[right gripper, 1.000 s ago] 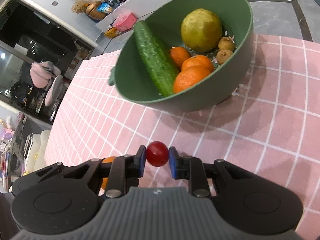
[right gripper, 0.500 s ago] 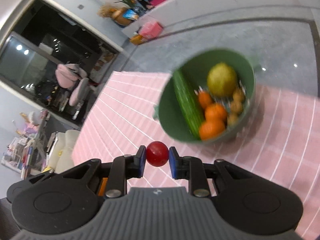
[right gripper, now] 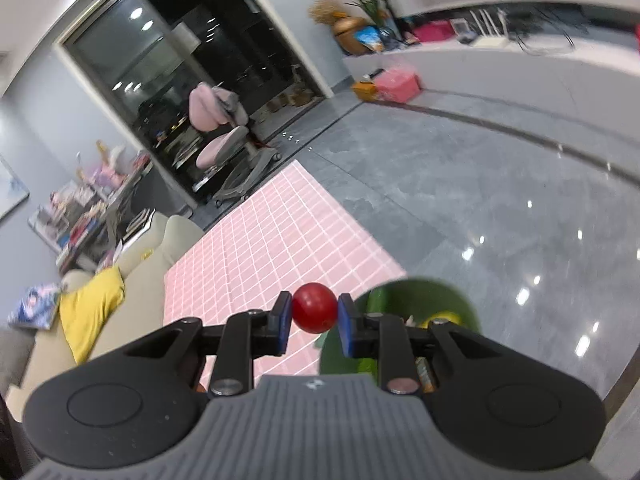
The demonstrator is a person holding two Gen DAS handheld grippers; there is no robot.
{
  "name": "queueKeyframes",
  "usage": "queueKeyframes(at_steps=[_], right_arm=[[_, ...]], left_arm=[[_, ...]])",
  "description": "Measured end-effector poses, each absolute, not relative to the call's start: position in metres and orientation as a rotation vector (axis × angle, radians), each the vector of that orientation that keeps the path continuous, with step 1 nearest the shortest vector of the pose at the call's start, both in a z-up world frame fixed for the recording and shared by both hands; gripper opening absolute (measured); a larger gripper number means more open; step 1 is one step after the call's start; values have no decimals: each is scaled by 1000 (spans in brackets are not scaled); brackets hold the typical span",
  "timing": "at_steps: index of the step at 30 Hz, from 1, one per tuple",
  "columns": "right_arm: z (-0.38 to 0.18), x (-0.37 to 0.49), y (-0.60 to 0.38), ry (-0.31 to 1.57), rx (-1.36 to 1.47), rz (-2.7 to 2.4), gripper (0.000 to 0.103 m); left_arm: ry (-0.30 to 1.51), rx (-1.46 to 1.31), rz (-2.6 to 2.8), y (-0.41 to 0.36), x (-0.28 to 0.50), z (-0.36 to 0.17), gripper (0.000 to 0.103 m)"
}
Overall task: Organize fruits
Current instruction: 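Carry the orange and red plum into the green colander with both tools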
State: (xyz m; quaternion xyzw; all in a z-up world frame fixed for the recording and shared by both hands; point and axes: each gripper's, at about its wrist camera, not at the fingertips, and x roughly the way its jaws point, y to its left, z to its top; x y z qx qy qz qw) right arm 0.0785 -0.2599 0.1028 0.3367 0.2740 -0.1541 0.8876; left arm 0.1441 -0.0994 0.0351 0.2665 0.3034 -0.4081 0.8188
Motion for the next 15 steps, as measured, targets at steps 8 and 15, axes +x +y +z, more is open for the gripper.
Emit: queueKeyframes(at_steps=[8,15], right_arm=[[91,87,-306,664,616,-265,21],[36,93,-325,763,618,-253,21]], left_arm=[[748,482,-853,-146,130,3,53],[842,475,-846,-171,135,-29,53]])
